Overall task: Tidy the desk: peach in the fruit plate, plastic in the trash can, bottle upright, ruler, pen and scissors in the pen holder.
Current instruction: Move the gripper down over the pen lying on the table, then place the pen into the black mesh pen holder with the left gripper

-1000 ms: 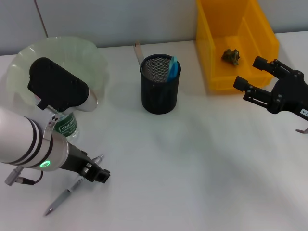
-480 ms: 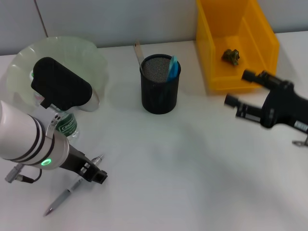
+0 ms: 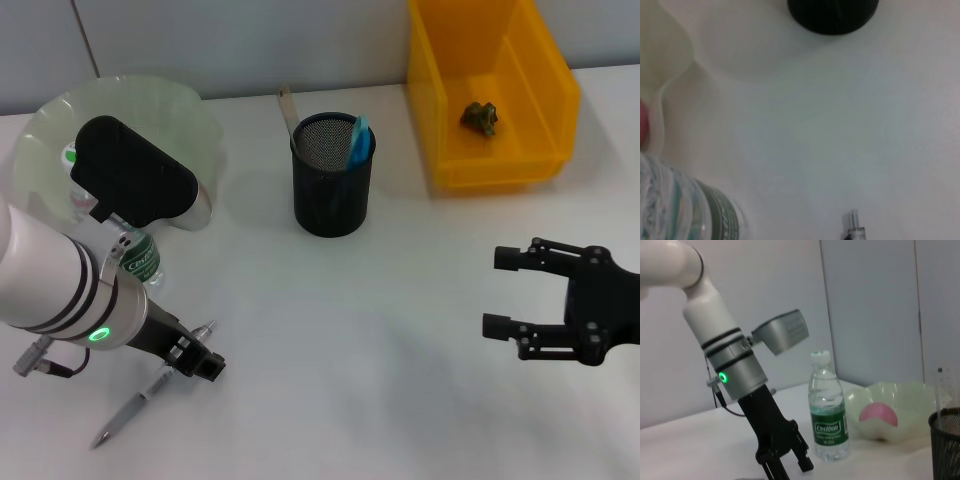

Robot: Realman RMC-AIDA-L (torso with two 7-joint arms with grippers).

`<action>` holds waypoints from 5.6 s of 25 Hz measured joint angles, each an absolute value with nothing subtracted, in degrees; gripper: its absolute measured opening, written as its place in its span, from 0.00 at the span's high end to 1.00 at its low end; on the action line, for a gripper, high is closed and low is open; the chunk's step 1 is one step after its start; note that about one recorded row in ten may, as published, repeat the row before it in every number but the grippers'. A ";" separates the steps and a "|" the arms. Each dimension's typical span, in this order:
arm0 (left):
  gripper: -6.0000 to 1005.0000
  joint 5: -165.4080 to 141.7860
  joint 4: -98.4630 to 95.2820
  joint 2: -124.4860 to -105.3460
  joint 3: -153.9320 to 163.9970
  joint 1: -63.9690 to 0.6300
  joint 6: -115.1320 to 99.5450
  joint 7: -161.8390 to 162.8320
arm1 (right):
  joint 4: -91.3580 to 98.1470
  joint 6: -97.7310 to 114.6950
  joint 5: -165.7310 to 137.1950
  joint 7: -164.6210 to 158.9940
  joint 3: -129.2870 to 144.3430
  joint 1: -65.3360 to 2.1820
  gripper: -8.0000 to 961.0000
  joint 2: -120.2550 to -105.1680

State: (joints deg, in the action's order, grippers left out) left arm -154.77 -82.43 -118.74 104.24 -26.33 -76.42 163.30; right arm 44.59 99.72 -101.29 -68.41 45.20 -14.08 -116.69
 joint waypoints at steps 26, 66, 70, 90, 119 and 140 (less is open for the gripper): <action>0.35 -154.45 -79.71 -118.83 103.81 -29.45 -77.67 163.39 | 44.47 100.13 -104.72 -68.97 44.03 -15.05 0.13 -116.76; 0.78 -153.95 -73.58 -119.18 103.09 -34.45 -78.31 163.22 | 43.93 98.25 -106.33 -69.51 44.65 -15.81 0.13 -117.26; 0.85 -153.91 -75.30 -119.18 103.06 -34.35 -79.16 163.27 | 43.95 98.28 -106.36 -69.62 44.50 -15.69 0.13 -117.25; 0.82 -142.36 -98.46 -118.81 99.37 -32.28 -66.04 154.02 | 44.65 98.33 -106.35 -71.08 44.03 -15.88 0.13 -117.03; 0.76 -99.64 -69.63 -119.18 120.07 -32.59 0.81 107.17 | 45.20 98.26 -106.25 -71.96 44.03 -16.51 0.13 -117.34; 0.72 -106.44 -61.30 -119.18 125.01 -36.83 9.21 122.33 | 45.26 98.17 -106.36 -72.68 44.42 -16.98 0.13 -117.33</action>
State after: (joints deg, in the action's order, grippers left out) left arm -106.44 -61.30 -119.18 125.01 -36.83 9.21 122.33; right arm 45.26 98.17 -106.36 -72.68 44.42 -16.98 -117.33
